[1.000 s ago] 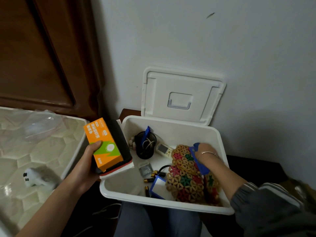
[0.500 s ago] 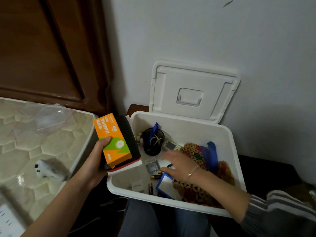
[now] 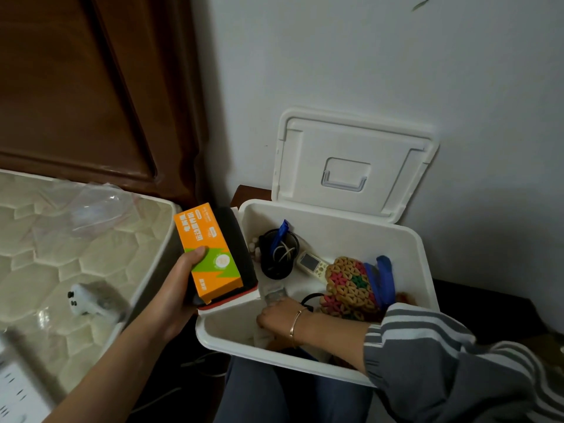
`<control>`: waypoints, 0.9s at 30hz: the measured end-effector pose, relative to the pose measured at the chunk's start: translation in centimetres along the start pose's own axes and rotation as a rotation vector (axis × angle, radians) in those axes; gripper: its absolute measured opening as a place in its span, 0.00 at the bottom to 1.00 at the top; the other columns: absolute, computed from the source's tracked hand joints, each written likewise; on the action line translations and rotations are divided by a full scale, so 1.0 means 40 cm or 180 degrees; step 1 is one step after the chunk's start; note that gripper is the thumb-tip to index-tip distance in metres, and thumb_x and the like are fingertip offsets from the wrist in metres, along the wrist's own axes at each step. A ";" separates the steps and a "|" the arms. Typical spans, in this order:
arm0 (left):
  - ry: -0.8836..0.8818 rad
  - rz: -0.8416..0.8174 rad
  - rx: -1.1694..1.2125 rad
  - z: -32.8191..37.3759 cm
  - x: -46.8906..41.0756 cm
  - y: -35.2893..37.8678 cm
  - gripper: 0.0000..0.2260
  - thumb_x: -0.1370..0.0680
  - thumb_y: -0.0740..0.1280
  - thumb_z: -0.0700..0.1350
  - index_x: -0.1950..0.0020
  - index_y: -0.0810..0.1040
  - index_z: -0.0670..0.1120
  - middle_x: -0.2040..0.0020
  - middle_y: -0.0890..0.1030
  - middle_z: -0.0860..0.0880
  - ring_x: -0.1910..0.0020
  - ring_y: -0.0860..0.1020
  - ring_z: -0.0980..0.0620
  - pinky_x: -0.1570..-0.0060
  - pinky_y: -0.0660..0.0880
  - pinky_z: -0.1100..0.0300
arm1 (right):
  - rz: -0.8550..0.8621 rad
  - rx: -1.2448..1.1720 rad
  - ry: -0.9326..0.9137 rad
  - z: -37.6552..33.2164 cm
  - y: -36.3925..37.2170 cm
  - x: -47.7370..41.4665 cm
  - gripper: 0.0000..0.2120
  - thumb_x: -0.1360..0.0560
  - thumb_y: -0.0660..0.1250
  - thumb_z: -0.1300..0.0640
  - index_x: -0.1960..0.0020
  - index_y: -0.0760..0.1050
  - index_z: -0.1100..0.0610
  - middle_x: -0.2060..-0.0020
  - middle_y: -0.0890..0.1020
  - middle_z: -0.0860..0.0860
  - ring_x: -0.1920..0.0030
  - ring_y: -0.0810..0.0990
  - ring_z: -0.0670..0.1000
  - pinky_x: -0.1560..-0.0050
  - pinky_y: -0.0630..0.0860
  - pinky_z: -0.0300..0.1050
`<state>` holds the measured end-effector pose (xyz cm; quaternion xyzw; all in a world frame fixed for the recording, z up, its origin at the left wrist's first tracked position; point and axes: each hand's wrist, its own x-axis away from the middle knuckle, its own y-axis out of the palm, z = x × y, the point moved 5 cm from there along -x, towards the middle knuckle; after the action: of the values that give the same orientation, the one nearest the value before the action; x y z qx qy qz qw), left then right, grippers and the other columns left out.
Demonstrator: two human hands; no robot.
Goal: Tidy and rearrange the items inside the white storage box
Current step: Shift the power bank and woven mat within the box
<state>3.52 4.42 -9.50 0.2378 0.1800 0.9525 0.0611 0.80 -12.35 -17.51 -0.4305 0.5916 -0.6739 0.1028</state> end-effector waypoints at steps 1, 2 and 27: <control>0.0004 -0.0029 -0.0006 0.000 0.000 0.001 0.22 0.43 0.76 0.66 0.53 0.85 0.60 0.47 0.85 0.48 0.50 0.84 0.47 0.57 0.79 0.53 | -0.0011 0.0005 -0.0004 0.006 0.010 0.013 0.12 0.28 0.68 0.54 0.48 0.75 0.60 0.50 0.80 0.58 0.48 0.78 0.59 0.46 0.74 0.52; 0.0010 -0.0048 0.0005 0.000 -0.001 0.001 0.23 0.44 0.76 0.66 0.53 0.85 0.59 0.47 0.85 0.47 0.50 0.84 0.47 0.56 0.78 0.52 | 0.0001 0.0041 -0.0006 0.011 0.021 0.023 0.11 0.28 0.67 0.55 0.48 0.75 0.60 0.49 0.80 0.57 0.47 0.78 0.59 0.45 0.73 0.53; 0.0091 0.0093 -0.0078 0.004 0.013 0.005 0.16 0.37 0.73 0.65 0.53 0.84 0.61 0.47 0.85 0.48 0.51 0.84 0.47 0.54 0.77 0.49 | 0.0557 -0.1660 0.3391 0.384 0.022 0.397 0.32 0.28 0.69 0.55 0.27 0.61 0.56 0.33 0.71 0.54 0.42 0.78 0.56 0.44 0.76 0.47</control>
<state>3.14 4.40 -9.06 0.2260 0.1657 0.9588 0.0474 1.61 -33.79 -12.09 0.0058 0.7408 -0.6185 -0.2618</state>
